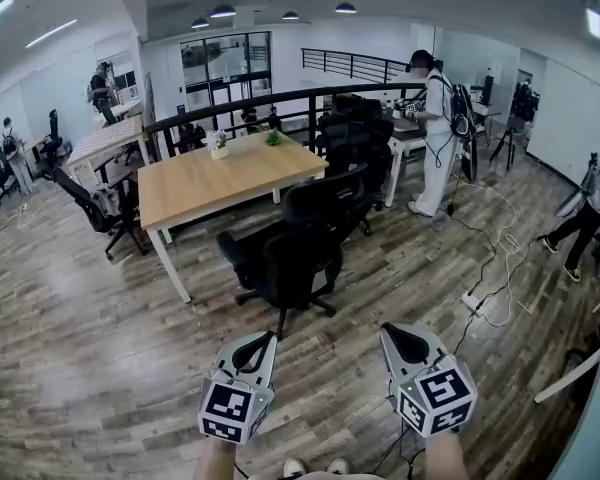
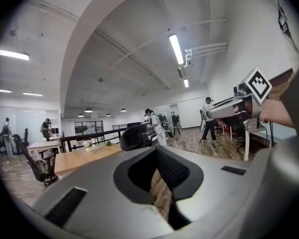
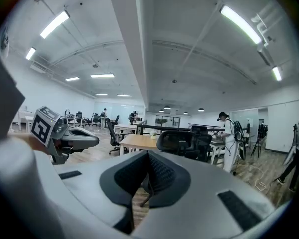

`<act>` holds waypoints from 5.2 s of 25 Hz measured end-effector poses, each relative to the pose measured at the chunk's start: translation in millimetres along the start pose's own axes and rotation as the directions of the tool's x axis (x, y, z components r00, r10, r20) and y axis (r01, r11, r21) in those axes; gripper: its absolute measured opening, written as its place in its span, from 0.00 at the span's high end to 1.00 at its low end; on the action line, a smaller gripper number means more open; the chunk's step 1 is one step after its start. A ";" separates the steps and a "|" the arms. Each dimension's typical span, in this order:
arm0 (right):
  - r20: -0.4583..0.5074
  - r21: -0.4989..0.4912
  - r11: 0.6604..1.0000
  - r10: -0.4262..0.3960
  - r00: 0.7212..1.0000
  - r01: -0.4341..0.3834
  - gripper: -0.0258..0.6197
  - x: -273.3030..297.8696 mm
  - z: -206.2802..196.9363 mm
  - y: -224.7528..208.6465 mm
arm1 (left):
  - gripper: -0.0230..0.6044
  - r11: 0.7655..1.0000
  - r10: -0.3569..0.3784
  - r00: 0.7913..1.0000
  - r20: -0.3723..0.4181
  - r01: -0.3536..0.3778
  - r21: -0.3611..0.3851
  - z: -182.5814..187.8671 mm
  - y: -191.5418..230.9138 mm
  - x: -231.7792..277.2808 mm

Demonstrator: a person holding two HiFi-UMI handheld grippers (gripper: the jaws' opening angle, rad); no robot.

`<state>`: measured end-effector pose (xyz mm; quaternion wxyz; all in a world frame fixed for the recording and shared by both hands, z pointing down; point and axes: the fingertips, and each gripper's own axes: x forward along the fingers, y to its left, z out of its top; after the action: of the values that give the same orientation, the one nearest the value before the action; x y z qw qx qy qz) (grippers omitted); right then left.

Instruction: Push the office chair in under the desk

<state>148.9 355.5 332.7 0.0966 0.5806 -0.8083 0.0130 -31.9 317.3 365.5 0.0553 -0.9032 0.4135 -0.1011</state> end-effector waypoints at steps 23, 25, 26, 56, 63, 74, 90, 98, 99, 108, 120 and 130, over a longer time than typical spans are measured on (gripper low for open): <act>0.057 -0.011 0.996 0.094 0.994 -0.093 0.78 7.9 -9.6 -49.9 | 0.87 0.970 0.243 0.968 -0.063 -0.242 0.032 -20.7 -10.5 27.5; 0.055 -0.012 0.995 0.105 0.993 -0.104 0.77 11.5 -11.6 -53.3 | 0.79 0.966 0.258 0.963 -0.075 -0.258 0.013 -26.6 -8.6 32.1; 0.054 -0.012 0.994 0.110 0.993 -0.109 0.77 13.5 -12.1 -55.0 | 0.74 0.965 0.261 0.962 -0.082 -0.263 -0.003 -29.0 -7.4 35.1; -0.046 -0.016 0.995 0.102 0.994 -0.103 0.62 245.1 -32.3 -140.0 | 0.53 0.946 0.313 0.933 -0.179 -0.323 -0.030 -127.3 163.4 257.8; -0.084 0.005 0.996 0.085 0.993 -0.085 0.62 289.2 -43.3 -155.6 | 0.53 0.943 0.291 0.930 -0.226 -0.319 -0.096 -159.9 182.4 289.4; -0.128 0.013 0.999 0.054 0.990 -0.053 0.61 345.6 -50.8 -182.6 | 0.47 0.908 0.293 0.902 -0.318 -0.366 -0.202 -220.3 212.2 334.2; -0.188 0.021 0.999 0.042 0.981 -0.039 0.52 403.3 -68.9 -203.1 | 0.44 0.925 0.273 0.899 -0.344 -0.343 -0.162 -248.6 232.4 378.0; -0.177 0.075 0.997 0.033 0.984 -0.020 0.52 422.5 -74.0 -219.6 | 0.51 0.941 0.259 0.910 -0.323 -0.313 -0.126 -247.7 231.9 381.9; -0.174 0.084 0.996 0.033 0.984 -0.018 0.52 424.9 -74.0 -221.6 | 0.52 0.942 0.257 0.909 -0.327 -0.312 -0.125 -247.8 231.8 381.3; -0.183 0.098 0.995 0.028 0.983 -0.010 0.47 447.4 -85.6 -233.9 | 0.52 0.945 0.245 0.908 -0.341 -0.302 -0.124 -248.8 232.6 381.8; -0.230 0.059 0.997 0.066 0.971 -0.054 0.45 465.7 -93.7 -237.2 | 0.51 0.950 0.235 0.910 -0.340 -0.290 -0.118 -249.2 228.9 383.5; -0.222 0.088 0.994 0.082 0.972 -0.064 0.45 473.5 -92.9 -239.0 | 0.51 0.943 0.254 0.914 -0.316 -0.306 -0.127 -247.9 232.2 385.9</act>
<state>241.5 -153.2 483.2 0.1636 0.5488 -0.8117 0.1149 -13.3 -130.7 617.1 -0.0723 -0.8102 0.5499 -0.1894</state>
